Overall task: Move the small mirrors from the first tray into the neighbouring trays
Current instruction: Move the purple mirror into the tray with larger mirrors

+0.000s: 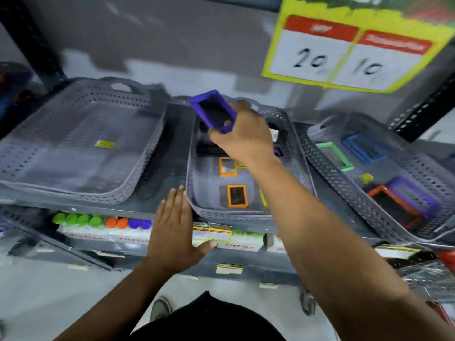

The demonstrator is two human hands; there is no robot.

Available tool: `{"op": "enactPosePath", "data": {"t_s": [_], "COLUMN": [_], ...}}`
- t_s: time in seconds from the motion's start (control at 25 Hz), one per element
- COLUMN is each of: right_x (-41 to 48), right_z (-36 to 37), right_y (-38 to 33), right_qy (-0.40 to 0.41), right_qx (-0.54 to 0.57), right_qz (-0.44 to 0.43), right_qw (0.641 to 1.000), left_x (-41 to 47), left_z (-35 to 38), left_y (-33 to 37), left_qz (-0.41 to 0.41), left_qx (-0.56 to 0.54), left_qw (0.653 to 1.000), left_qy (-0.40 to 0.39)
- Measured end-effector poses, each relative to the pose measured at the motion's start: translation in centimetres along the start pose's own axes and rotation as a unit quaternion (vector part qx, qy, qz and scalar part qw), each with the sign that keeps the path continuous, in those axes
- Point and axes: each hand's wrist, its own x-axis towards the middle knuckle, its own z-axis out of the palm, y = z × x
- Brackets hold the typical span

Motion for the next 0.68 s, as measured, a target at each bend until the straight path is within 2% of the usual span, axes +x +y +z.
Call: {"op": "enactPosePath", "data": {"t_s": [0.2, 0.44, 0.68], "right_x": [-1.3, -2.2, -4.1], "right_z": [-6.5, -12.4, -14.9], "right_y": [8.7, 17.8, 23.8], "right_qy": [0.072, 0.099, 0.105], "right_qx": [-0.015, -0.072, -0.049], "right_qz": [0.053, 0.127, 0.185], "right_qw": [0.996, 0.984, 0.976], "left_x": [0.1, 0.5, 0.9], "left_z": [1.0, 2.4, 3.2], "left_y": [0.8, 1.0, 1.6], "left_qz": [-0.044, -0.071, -0.071], "left_qx": [0.07, 0.105, 0.153], "left_qw": [0.996, 0.991, 0.98], "left_qy": [-0.025, 0.041, 0.102]}}
